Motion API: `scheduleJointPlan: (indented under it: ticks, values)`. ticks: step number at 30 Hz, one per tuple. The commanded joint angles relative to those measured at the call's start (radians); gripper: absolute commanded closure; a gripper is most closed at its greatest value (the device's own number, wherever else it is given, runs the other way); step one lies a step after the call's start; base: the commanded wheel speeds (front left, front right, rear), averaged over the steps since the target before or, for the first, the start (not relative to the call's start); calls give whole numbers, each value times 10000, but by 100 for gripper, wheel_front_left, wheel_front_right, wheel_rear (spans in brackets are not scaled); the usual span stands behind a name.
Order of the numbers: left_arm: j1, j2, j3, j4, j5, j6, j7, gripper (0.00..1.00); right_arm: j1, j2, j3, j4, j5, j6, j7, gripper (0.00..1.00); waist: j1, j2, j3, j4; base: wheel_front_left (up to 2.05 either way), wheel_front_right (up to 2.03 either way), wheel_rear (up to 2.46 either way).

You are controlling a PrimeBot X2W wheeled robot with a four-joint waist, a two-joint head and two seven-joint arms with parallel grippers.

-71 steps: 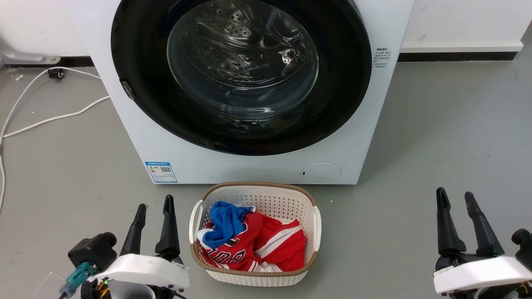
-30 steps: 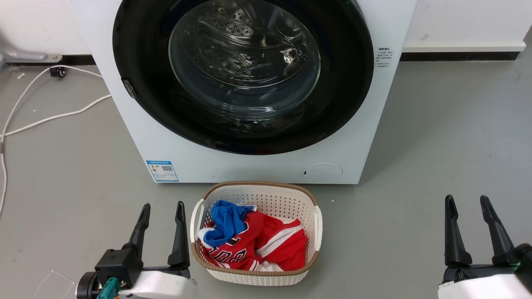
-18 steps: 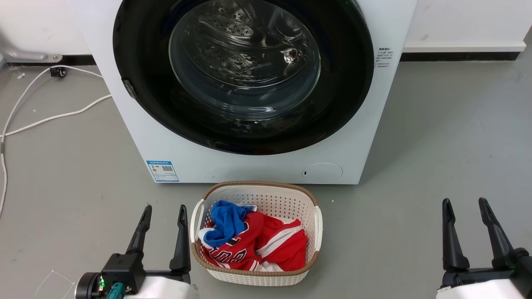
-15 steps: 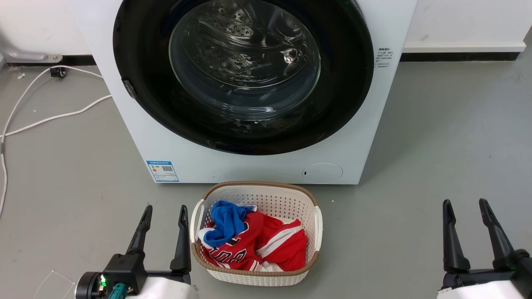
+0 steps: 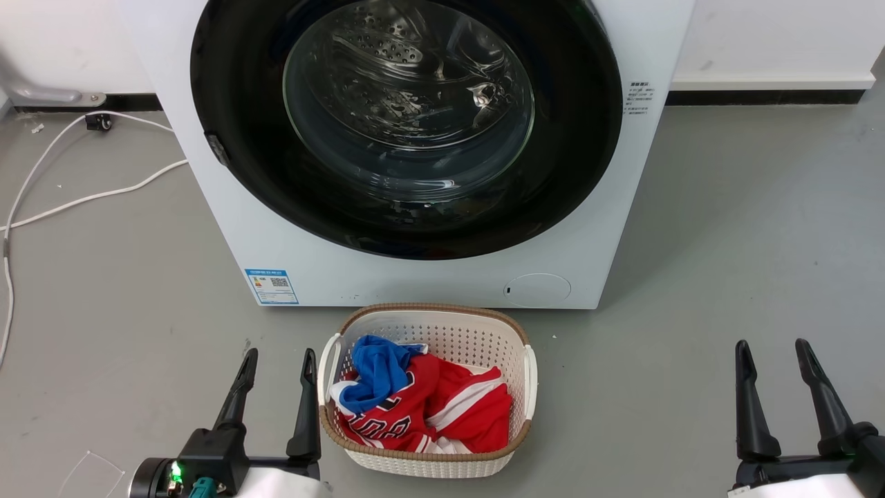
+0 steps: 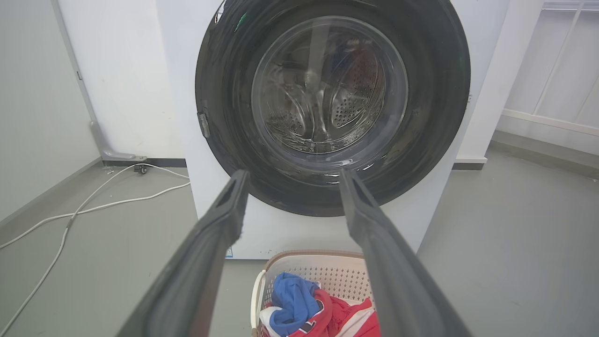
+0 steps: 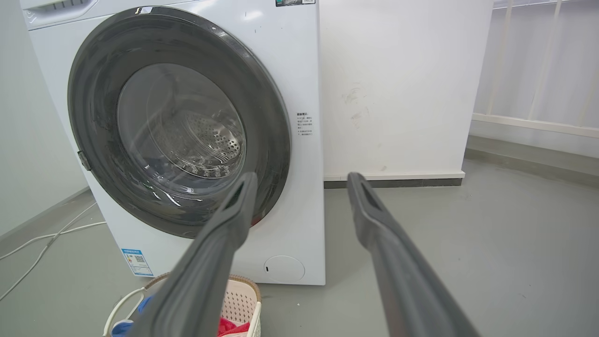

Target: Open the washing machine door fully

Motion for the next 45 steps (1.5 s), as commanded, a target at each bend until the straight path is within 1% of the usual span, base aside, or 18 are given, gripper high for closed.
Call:
scheduleJointPlan:
  ticks: [1, 16, 17, 18, 19, 22, 23, 24, 25, 27, 30, 31, 37, 40, 45]
  values:
    - [121, -21, -25, 29, -62, 48, -27, 0, 44, 27, 19, 38, 68, -1, -24, 0, 0, -1, -4, -6, 0, 0, 0]
    - [51, -21, -32, 89, -72, 100, -27, 0, 1, 27, 31, 164, 157, -1, -24, 0, 0, -1, 74, 6, 0, 0, 0]
    - [53, -21, -21, 95, -72, 100, -27, 0, 1, 27, 44, 186, 169, -1, -22, 7, 0, -1, 75, 3, 0, 0, 0]
    - [52, -21, -15, 101, -76, 99, -27, 0, -3, 27, 48, 202, 175, -1, -24, 69, 0, -1, 75, 0, 0, 0, 0]
    - [51, -21, -5, 105, -77, 96, -27, 0, -3, 27, 57, 221, 186, -1, -24, 100, 0, -1, 73, -1, 0, 0, 0]
    - [46, -21, 10, 112, -96, 93, -27, 0, -3, 27, 119, 272, 215, -1, -24, 100, 0, -1, 63, -13, 0, 0, 0]
    - [45, -21, 19, 111, -95, 89, -27, 0, -7, 27, 133, 279, 347, -1, -24, 100, 0, -1, 65, -19, 0, 0, 0]
    - [41, -21, 21, 108, -99, 86, -27, 0, -4, 24, 47, 340, 735, -1, -22, 100, 0, -1, 65, -26, 0, 0, 0]
    - [36, -21, 24, 107, -107, 80, -27, 0, -16, 21, -28, 420, 1283, -2, -22, 100, 0, -1, 65, -29, 0, 0, 0]
    - [30, -23, 24, 110, -111, 73, -27, 0, -107, 32, 134, 519, 2412, 1, -22, 100, 0, -1, 60, -33, 0, 0, 0]
    - [38, -21, 27, 109, -132, 66, -27, 0, -226, 19, 283, 609, 4672, 1, -22, 100, 0, -1, 56, -45, 0, 0, 0]
    - [43, -20, 32, 117, -136, 61, -27, 0, -232, 19, 295, 643, 5636, 1, -22, 100, 0, -1, 53, -49, 0, 0, 0]
    - [56, -20, 35, 135, -162, 58, -27, 0, -349, 22, 545, 988, 9807, 1, -22, 100, 0, -1, 28, -32, 0, 0, 0]
    - [58, -20, 41, 138, -187, 72, -27, 0, -307, 19, 814, 971, 11279, 1, -22, 100, 0, -1, 25, -22, 0, 0, 0]
    - [91, -20, 55, 130, -233, 92, -27, 0, -206, 18, 1055, 799, 13149, 1, -20, 100, 0, -1, 39, -37, 0, 0, 0]
